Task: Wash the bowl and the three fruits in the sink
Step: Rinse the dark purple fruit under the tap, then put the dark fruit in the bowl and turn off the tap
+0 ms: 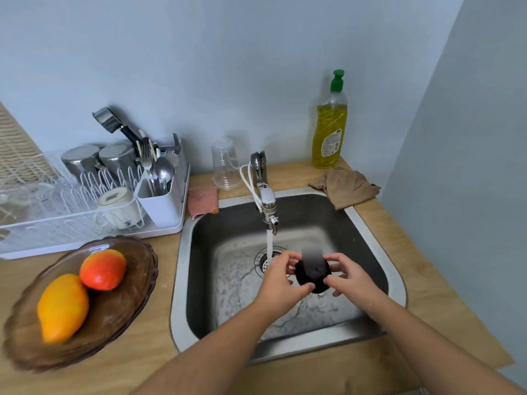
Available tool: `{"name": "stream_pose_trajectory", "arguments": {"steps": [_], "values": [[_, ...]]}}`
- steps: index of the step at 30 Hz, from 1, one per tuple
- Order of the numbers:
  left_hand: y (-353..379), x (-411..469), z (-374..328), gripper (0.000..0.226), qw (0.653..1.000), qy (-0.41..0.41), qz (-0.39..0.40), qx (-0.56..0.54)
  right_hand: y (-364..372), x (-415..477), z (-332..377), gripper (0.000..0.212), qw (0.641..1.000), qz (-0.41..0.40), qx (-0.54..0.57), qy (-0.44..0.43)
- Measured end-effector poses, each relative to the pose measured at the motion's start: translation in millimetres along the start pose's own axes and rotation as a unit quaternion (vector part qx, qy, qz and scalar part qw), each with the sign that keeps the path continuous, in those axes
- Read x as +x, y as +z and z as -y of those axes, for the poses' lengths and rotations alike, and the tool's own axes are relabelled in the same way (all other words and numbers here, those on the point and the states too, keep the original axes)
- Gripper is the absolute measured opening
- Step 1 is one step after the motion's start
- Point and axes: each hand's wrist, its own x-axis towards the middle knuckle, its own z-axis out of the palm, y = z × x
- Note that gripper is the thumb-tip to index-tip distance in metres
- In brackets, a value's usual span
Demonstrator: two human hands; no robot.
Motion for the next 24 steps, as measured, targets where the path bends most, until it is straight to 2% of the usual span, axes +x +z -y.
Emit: {"name": "stream_pose_trajectory", "arguments": {"steps": [4, 8, 12, 19, 24], "values": [[-30, -24, 17, 0.045, 1.000, -0.028, 0.003, 0.008, 26, -3, 11, 0.030, 0.997, 0.080, -0.015, 0.006], [-80, -52, 23, 0.040, 0.998, -0.041, -0.046, 0.019, 71, -2, 36, 0.025, 0.988, 0.146, -0.035, -0.022], [-138, -73, 16, 0.040, 0.991, -0.028, -0.128, 0.023, 118, 4, 76, 0.025, 0.981, 0.176, -0.026, -0.082], [-230, -98, 5, 0.044, 0.960, -0.009, -0.274, 0.057, 201, 21, 158, 0.035, 0.959, 0.199, -0.021, -0.202], [-262, -121, 29, 0.044, 0.945, -0.065, -0.312, 0.069, 250, 27, 170, 0.036, 0.943, 0.238, -0.067, -0.223]]}}
